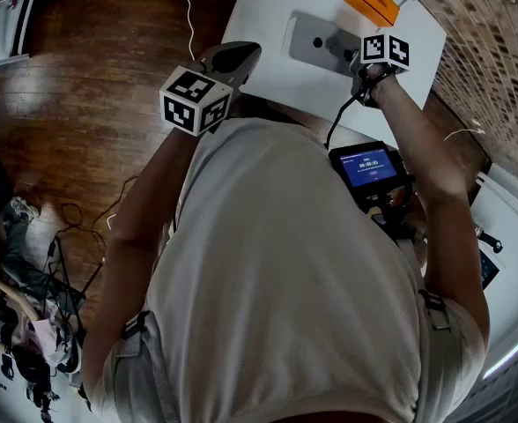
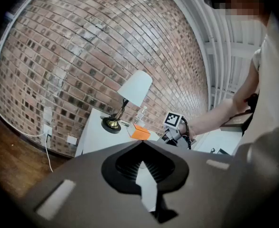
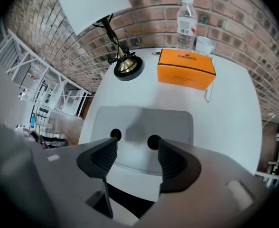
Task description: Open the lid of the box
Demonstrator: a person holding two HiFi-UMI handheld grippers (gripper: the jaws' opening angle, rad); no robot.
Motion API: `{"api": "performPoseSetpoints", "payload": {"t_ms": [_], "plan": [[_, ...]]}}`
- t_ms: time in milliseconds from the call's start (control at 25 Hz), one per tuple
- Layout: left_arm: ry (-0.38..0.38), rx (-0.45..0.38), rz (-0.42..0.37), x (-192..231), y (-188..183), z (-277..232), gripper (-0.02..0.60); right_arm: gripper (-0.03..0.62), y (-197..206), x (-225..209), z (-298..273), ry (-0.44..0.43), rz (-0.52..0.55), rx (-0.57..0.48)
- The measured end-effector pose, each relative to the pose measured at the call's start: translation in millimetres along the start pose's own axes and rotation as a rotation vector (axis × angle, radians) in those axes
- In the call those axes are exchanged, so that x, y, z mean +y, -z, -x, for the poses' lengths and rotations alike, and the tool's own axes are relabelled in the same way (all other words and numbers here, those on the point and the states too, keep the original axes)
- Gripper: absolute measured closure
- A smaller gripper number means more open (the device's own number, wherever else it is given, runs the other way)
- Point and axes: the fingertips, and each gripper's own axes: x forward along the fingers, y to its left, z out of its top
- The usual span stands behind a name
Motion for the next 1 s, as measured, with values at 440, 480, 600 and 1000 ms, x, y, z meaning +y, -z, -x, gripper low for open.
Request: {"api": "performPoseSetpoints", "payload": {"t_ms": [440, 480, 600, 1000], "plan": [[0.012, 0.007, -0.012, 6.9, -19.7, -2.6, 0.581, 0.287, 11.7, -7.3, -9.4, 0.032, -0.097, 0.078], [0.019, 0.009, -0.013, 5.2, -20.9, -3.4, 0.581, 0.287, 11.9, -8.3, -9.5, 0.036, -0.106, 0.078], [0.037, 0.024, -0.014, 1.0, -20.1, -4.4, 0.581, 0.287, 12.4, -9.9, -9.0, 0.041, -0.132, 0.083], [0.034, 0.057, -0.013, -1.5, -7.5, -7.1, 0.581, 0.29, 23.9, -25.4, -11.9, 0.108, -0.126, 0.108]]}}
